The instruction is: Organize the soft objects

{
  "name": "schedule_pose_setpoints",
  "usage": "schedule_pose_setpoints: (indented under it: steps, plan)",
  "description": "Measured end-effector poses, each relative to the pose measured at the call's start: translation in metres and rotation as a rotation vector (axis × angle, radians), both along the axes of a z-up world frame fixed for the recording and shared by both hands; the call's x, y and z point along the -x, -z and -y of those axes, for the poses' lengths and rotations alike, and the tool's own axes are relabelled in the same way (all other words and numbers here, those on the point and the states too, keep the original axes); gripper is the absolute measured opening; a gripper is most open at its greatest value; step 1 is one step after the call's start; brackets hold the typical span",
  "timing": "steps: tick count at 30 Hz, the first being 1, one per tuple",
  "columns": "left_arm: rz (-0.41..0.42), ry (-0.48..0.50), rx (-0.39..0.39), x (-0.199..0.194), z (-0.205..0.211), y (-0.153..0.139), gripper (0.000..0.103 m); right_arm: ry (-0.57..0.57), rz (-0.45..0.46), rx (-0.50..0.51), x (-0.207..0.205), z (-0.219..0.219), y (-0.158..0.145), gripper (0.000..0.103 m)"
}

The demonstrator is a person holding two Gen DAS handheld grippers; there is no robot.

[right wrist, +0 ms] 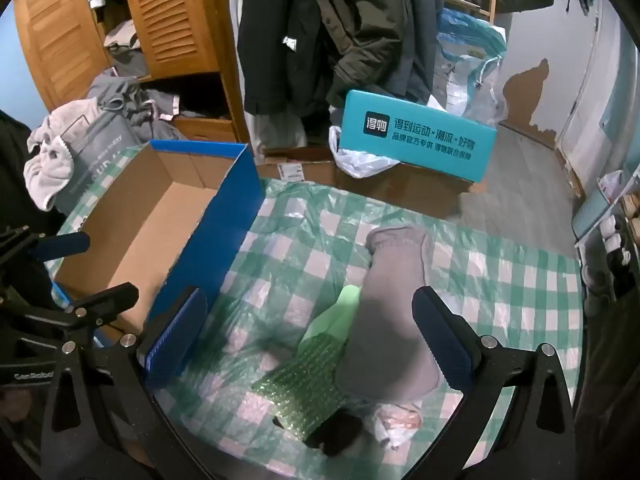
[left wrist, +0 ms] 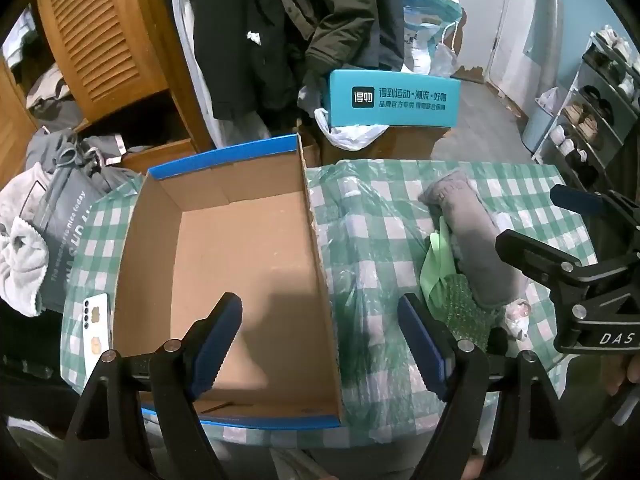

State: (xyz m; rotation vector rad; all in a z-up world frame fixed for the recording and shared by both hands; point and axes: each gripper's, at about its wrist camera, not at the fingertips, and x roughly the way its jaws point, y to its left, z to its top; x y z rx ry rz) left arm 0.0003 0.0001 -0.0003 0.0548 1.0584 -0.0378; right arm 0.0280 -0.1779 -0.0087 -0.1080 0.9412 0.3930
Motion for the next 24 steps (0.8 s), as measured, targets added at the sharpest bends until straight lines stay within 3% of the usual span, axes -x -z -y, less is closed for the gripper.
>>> schedule_pose_setpoints:
  steps: [24]
  plan:
    - [-0.014, 0.005, 0.019, 0.0022, 0.0006, 0.0077, 0.081, 0.003, -0.008, 0.005, 0.0002, 0.0016, 0.0019, 0.101]
